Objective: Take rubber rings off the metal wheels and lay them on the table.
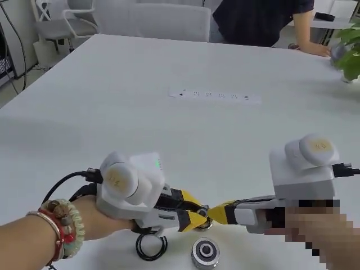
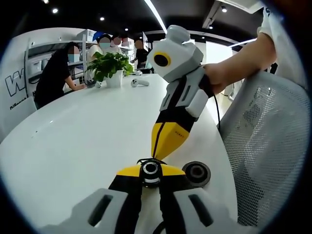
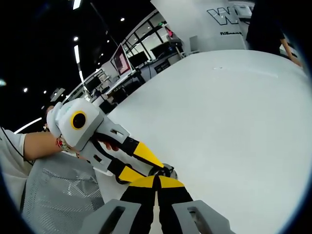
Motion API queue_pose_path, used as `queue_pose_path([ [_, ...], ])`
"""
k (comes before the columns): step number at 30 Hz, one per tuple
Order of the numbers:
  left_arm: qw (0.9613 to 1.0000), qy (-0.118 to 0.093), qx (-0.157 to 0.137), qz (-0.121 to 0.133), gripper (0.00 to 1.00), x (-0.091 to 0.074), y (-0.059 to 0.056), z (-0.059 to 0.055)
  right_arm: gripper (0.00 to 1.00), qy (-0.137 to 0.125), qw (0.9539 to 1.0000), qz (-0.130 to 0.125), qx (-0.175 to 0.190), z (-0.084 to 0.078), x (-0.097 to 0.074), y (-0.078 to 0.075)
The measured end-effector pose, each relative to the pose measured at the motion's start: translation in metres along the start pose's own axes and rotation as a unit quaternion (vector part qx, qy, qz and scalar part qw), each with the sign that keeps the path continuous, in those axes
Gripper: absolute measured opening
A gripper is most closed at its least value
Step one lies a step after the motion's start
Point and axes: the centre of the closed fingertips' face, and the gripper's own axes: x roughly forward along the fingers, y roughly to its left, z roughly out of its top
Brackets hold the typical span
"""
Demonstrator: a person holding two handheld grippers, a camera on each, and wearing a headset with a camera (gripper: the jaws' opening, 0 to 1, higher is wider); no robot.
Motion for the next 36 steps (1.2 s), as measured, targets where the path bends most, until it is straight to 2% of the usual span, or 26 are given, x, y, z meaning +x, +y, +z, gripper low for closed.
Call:
queue_pose_path([
  [5, 1.0, -0.002, 0.0, 0.001, 0.07, 0.0, 0.0, 0.0, 0.0, -0.002, 0.9998, 0.01, -0.016, 0.001, 0.002, 0.005],
  [6, 1.0, -0.003, 0.001, 0.002, 0.07, 0.0, 0.0, 0.0, 0.0, -0.022, 0.9994, 0.026, -0.005, 0.007, 0.002, 0.011],
  [7, 1.0, -0.004, 0.0, 0.003, 0.07, 0.0, 0.0, 0.0, 0.0, -0.033, 0.9991, 0.027, 0.004, 0.012, -0.001, 0.011],
  [10, 1.0, -0.007, 0.0, 0.004, 0.07, 0.0, 0.0, 0.0, 0.0, -0.021, 0.9997, 0.009, -0.012, 0.008, -0.001, 0.005],
  [12, 1.0, -0.008, -0.001, 0.005, 0.07, 0.0, 0.0, 0.0, 0.0, -0.007, 1.0, 0.004, -0.006, 0.0, 0.001, 0.001],
  [15, 1.0, -0.006, -0.002, 0.006, 0.07, 0.001, 0.0, 0.001, 0.0, 0.0, 1.0, -0.003, -0.004, -0.004, -0.001, -0.004],
  [19, 0.9999, 0.009, -0.003, 0.005, 0.07, 0.002, 0.001, 0.001, 0.0, -0.008, 0.9996, 0.004, 0.025, -0.004, -0.002, -0.003],
  [26, 0.9991, 0.041, 0.011, 0.005, 0.08, 0.0, 0.0, 0.0, 0.0, -0.009, 0.9994, -0.002, 0.033, -0.006, -0.004, -0.007],
  [33, 0.9982, 0.056, 0.02, 0.0, 0.11, -0.005, -0.001, -0.001, 0.0, -0.013, 0.9992, -0.002, 0.038, -0.005, -0.006, -0.008],
  [36, 0.9984, 0.054, 0.018, -0.002, 0.15, -0.006, -0.004, 0.005, 0.0, -0.014, 0.9991, -0.002, 0.04, -0.005, -0.007, -0.008],
])
